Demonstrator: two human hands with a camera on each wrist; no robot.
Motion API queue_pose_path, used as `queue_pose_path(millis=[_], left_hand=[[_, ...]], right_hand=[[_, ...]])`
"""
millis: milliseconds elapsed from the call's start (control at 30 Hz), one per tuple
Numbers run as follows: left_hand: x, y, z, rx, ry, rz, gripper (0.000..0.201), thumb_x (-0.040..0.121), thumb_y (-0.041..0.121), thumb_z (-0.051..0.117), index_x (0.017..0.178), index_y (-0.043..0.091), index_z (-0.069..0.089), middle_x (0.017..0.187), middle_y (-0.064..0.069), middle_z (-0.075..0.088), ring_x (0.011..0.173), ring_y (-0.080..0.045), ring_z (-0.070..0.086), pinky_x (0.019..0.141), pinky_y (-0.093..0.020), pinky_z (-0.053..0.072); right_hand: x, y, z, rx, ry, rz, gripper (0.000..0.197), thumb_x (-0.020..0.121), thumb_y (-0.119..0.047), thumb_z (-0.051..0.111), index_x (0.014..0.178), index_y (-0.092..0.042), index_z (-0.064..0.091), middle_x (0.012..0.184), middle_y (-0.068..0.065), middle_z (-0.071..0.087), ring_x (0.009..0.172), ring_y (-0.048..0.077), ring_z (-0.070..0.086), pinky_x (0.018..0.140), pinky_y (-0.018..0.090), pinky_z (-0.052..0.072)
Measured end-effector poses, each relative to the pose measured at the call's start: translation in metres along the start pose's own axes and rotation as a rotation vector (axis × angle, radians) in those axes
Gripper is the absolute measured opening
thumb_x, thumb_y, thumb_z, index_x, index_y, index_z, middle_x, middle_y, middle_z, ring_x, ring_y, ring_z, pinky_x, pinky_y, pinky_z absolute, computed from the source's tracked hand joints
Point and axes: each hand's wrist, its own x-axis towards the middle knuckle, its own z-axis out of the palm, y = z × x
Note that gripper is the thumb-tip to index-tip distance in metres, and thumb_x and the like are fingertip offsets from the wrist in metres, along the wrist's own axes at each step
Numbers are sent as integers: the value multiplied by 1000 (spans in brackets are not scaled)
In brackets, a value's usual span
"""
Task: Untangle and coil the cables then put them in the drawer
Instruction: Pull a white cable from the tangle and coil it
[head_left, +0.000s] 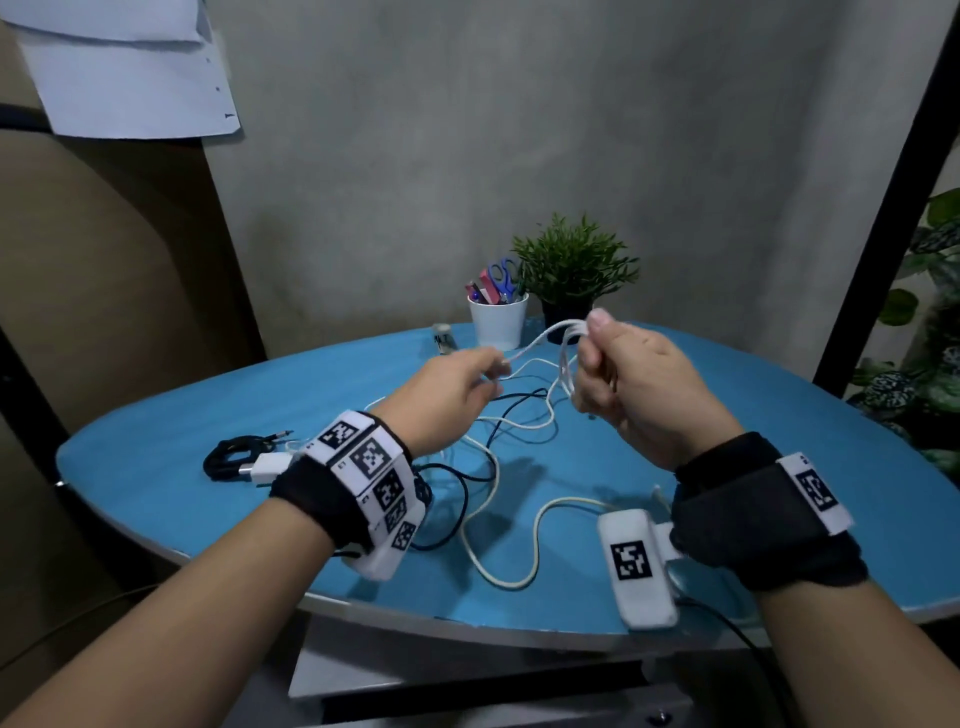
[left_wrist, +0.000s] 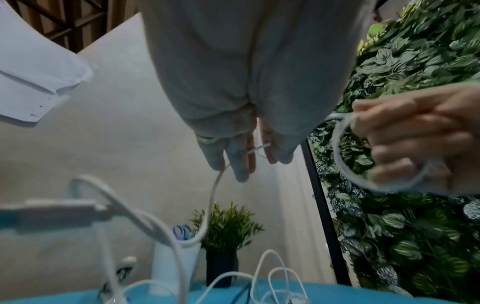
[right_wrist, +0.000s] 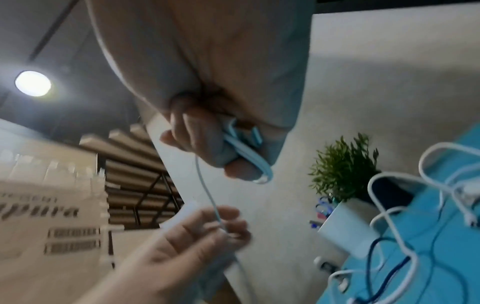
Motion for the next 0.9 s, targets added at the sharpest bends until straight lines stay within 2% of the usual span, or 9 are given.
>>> queue_pose_path(millis=[100, 167, 233, 333, 400, 500, 667, 800, 900], left_hand=[[-9, 7, 15, -58, -163, -42, 17, 93, 7, 42, 91, 17, 56, 92, -2, 67, 74, -16, 68, 71, -23, 53], [-16, 12, 22, -51, -286, -50, 17, 91, 4, 40, 92, 10, 55, 90, -2, 66, 60, -19, 66, 56, -18, 48], [-22, 16, 26, -2, -377, -33, 22, 87, 1, 38, 92, 14, 55, 87, 4, 64, 56, -17, 64, 58, -20, 50], [-27, 18, 25, 52, -373, 26, 20, 89, 8, 44, 89, 23, 58, 73, 12, 61, 60, -12, 66, 66, -23, 52], [-27, 21, 18, -16, -299, 24, 13, 93, 14, 49, 89, 22, 59, 70, 9, 62, 63, -10, 66, 64, -22, 51], [-22, 19, 5, -70, -92, 86, 7, 92, 20, 55, 88, 20, 61, 73, 5, 63, 67, -8, 62, 63, -24, 49], [-12, 12, -11, -84, 192, 158, 9, 90, 24, 59, 86, 17, 62, 66, 12, 54, 59, 0, 47, 59, -22, 39], [-21, 12, -3, -100, 73, 64, 9, 87, 33, 61, 94, 28, 57, 77, 11, 62, 69, -12, 57, 67, -34, 49], [-31, 12, 6, -160, -108, -5, 46, 79, 34, 71, 116, 36, 44, 99, 15, 61, 88, -7, 59, 79, -25, 49]], right_hand=[[0, -9, 3, 313, 31, 11, 39, 101, -29, 31, 69, -13, 44, 79, 12, 71, 51, 16, 61, 49, 25, 42], [3, -10, 3, 486, 79, -36, 35, 101, -27, 33, 76, -10, 51, 113, 16, 66, 90, 21, 70, 74, 30, 58], [8, -7, 1, 489, 194, -95, 30, 101, -21, 35, 85, -8, 56, 127, 13, 58, 114, 22, 59, 101, 41, 46], [11, 4, -4, -34, 299, -201, 26, 99, -19, 42, 85, -16, 64, 137, 0, 46, 125, 12, 43, 103, 30, 38], [9, 13, -7, -530, 261, -239, 24, 98, -17, 44, 89, -14, 66, 128, 1, 52, 125, 8, 44, 93, 21, 34], [7, 21, -8, -841, 110, -123, 22, 97, -18, 44, 90, -9, 63, 87, 8, 64, 77, 5, 58, 70, 23, 40], [-4, 19, -1, -747, -147, 18, 36, 93, -42, 47, 79, -12, 62, 59, -1, 49, 54, 10, 46, 60, 28, 39], [-5, 13, 6, -438, -104, 5, 37, 97, -30, 47, 64, -14, 55, 45, -7, 41, 45, 9, 39, 48, 18, 37], [0, 7, 5, -121, -34, 32, 41, 100, -26, 39, 63, -12, 49, 39, -6, 30, 39, 11, 24, 50, 27, 32]])
